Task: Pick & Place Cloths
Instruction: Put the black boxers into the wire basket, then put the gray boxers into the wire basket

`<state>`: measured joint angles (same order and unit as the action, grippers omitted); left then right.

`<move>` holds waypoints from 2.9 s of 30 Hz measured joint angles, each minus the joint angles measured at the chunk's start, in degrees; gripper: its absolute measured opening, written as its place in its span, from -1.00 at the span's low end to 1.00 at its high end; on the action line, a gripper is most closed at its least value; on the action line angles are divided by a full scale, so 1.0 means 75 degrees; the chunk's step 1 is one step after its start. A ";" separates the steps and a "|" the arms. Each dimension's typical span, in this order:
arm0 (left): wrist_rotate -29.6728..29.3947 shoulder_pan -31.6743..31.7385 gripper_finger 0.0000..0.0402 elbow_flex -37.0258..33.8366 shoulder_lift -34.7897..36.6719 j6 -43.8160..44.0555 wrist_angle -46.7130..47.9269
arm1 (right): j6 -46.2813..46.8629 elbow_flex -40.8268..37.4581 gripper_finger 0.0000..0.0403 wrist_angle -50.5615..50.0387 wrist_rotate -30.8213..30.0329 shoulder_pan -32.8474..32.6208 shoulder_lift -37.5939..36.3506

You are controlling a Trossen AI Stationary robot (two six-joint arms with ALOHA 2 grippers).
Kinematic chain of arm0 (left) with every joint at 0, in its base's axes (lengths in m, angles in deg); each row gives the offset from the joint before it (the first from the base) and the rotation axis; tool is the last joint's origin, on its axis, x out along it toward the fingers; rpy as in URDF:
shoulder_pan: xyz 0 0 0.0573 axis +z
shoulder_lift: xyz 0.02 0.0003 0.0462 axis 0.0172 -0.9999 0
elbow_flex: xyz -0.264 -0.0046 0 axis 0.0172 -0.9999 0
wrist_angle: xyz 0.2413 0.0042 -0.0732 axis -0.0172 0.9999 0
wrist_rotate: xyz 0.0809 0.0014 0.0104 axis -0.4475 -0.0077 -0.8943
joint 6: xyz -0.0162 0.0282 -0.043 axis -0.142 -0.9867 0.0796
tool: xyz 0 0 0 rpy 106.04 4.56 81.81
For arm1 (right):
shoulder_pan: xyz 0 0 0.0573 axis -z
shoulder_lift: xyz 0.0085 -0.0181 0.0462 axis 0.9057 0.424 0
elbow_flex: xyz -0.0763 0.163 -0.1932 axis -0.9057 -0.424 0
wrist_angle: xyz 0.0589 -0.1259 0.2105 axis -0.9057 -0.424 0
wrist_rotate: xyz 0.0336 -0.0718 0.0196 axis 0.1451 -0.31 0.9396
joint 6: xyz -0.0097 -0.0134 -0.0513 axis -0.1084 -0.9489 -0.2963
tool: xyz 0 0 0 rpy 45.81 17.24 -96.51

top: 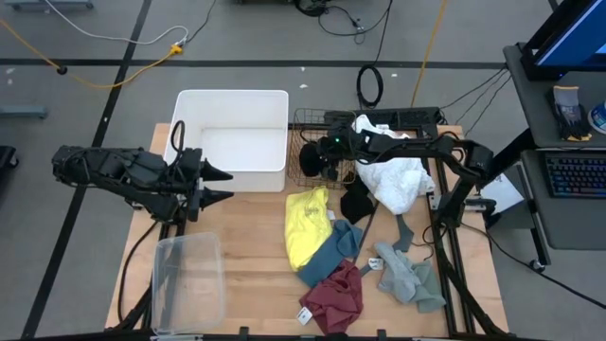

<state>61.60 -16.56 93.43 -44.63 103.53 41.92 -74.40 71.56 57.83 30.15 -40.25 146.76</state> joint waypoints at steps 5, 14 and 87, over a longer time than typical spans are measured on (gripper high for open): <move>0.0000 0.0000 0.25 0.0000 0.0000 0.0000 0.0009 | 0.0181 -0.0005 -0.11 -0.0098 -0.0388 -0.0012 -0.0178; 0.0003 0.0000 0.25 0.0000 0.0000 -0.0116 0.0018 | -0.0292 0.0005 0.18 -0.0138 -0.1011 -0.0823 -0.1812; -0.0175 -0.0515 0.25 -0.3364 0.2130 -0.0725 -0.1853 | 1.1777 -0.0713 0.15 -0.7016 0.1443 -0.8125 -0.4782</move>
<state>60.29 -20.42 68.20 -28.65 98.09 28.02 13.93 66.22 5.21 40.97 -101.19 110.89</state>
